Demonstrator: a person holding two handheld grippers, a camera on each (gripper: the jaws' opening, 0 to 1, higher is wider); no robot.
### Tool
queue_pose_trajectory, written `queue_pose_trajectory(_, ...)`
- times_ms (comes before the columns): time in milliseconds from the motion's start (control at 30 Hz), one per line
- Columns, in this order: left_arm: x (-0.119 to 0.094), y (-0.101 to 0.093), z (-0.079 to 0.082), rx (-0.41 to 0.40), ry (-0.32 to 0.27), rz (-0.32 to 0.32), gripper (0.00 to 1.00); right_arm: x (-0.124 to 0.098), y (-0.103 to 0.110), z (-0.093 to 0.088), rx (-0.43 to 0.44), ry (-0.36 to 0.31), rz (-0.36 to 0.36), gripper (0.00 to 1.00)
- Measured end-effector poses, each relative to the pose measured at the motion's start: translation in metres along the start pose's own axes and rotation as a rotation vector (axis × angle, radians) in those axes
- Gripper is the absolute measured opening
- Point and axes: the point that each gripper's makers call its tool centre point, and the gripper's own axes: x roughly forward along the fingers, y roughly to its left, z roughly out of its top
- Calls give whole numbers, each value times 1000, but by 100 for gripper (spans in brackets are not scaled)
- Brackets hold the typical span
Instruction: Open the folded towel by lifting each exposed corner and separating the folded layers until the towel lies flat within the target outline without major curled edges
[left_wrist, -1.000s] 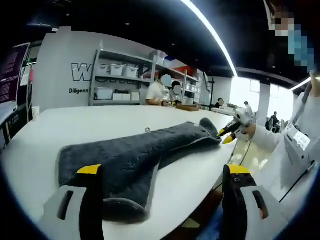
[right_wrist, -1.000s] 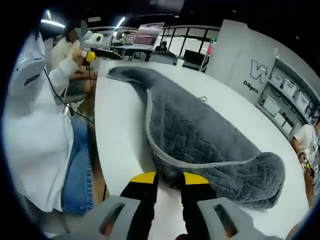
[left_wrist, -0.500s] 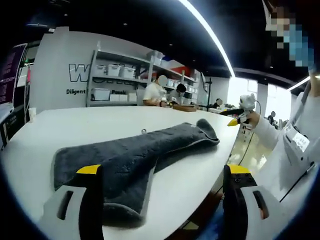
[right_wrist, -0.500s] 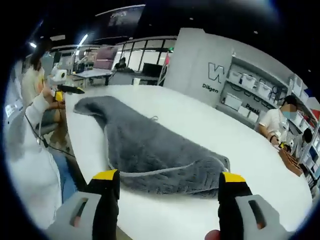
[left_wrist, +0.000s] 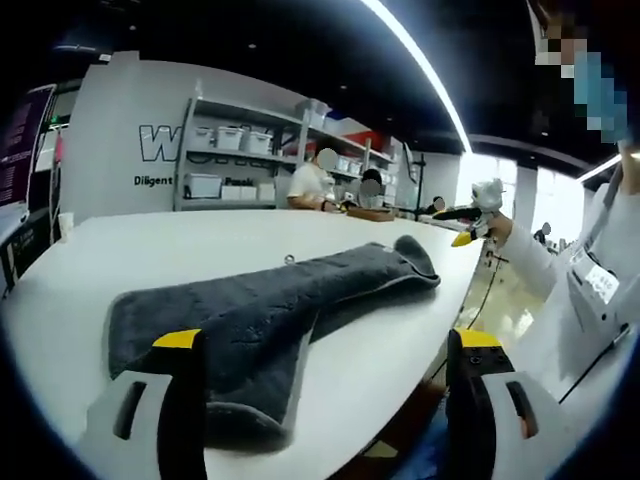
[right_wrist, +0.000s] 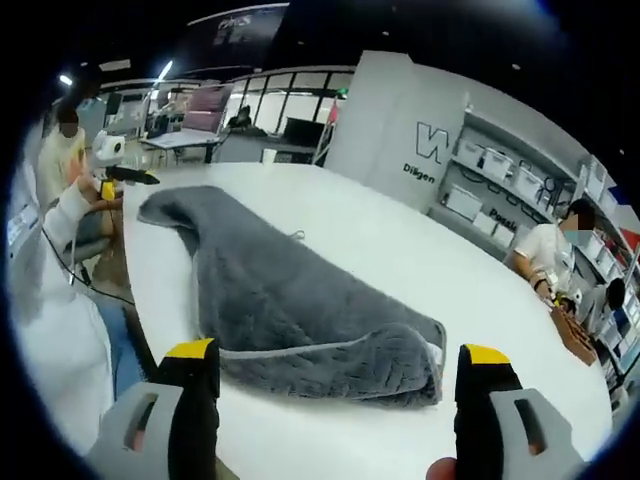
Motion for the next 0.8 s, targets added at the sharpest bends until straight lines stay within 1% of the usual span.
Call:
queue_pose_trajectory(100,1,-1,0,1,2,-4,99,17,-9,-11,-14,113,67,97)
queue_pose_trajectory(133,1,-1,0,3,4,-5,99,23,-11,-16,-34,157,84,97)
queue_pose_trajectory(200,1,0,0,4,6,-4,99,31,-15,-19,-49,195,99,98)
queue_pose_trajectory(233,2,0,-1,3,6,-2,99,41,-21,-20,-48,224,119,97)
queue_pose_trajectory(333,1,1,-3,-4,8,-3,99,57,-26,-20,-20,248,177,97)
queue_pose_trajectory(367,1,1,-3,-6,9,-2,99,64,-33,-19,-18,246,177,97)
queue_pose_trajectory(400,1,1,-4,-8,11,-1,99,70,-34,-22,-15,269,206,96)
queue_pose_trajectory(500,-1,2,-4,-10,12,1,99,86,-41,-32,-17,336,254,91)
queue_pose_trajectory(533,-1,2,-4,-10,11,2,99,89,-38,-35,-12,353,284,89)
queue_pose_trajectory(600,-2,2,-3,-10,9,5,99,92,-32,-35,-11,349,339,82)
queue_pose_trajectory(667,-3,3,-3,-10,9,5,99,91,-30,-34,-20,335,349,70)
queue_pose_trajectory(733,-4,3,-3,-11,9,5,99,87,-28,-33,-36,322,355,62)
queue_pose_trajectory(800,-4,3,-3,-12,9,6,99,81,-27,-33,-64,305,363,51)
